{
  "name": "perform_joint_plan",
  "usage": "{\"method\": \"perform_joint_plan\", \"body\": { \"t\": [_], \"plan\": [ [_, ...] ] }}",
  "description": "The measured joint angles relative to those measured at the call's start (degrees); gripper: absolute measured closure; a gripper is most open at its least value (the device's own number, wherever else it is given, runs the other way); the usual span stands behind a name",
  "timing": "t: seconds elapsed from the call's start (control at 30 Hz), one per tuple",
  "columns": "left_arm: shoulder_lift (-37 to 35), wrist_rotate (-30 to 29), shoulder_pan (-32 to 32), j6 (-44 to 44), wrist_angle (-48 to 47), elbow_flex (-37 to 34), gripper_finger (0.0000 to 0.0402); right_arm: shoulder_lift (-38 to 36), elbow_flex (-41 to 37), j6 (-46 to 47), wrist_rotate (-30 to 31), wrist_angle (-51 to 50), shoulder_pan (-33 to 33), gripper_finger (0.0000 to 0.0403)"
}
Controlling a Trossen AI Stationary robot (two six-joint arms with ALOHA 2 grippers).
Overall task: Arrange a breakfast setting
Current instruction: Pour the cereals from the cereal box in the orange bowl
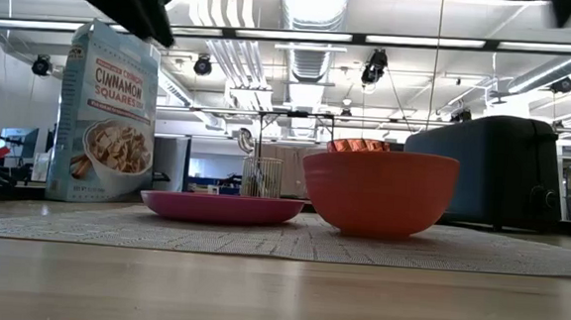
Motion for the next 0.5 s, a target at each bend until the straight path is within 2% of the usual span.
{"method": "perform_joint_plan", "body": {
  "t": [0.07, 0.13, 0.3, 0.5],
  "plan": [
    [-2.81, -6.44, 0.57, -3.36, 3.83, -4.42, 0.0223, -1.74, 0.0, -5.47, 3.21, -0.72, -2.61, 0.0275],
    [-5.02, -9.25, 1.47, -3.89, 7.95, -7.9, 0.0223, -3.6, 0.0, -10.05, 6.45, -1.15, -5.41, 0.0275],
    [-8.78, -11.56, 4.73, -7.32, 14.65, -12.53, 0.0223, -8.88, -0.43, -21.08, 12.34, -0.9, -12.83, 0.0275],
    [-10.11, -13.94, 5.62, -11.82, 22.93, -17.09, 0.0223, -13.98, -4.24, -29.24, 12.49, 1.19, -20.44, 0.0275]
  ]
}}
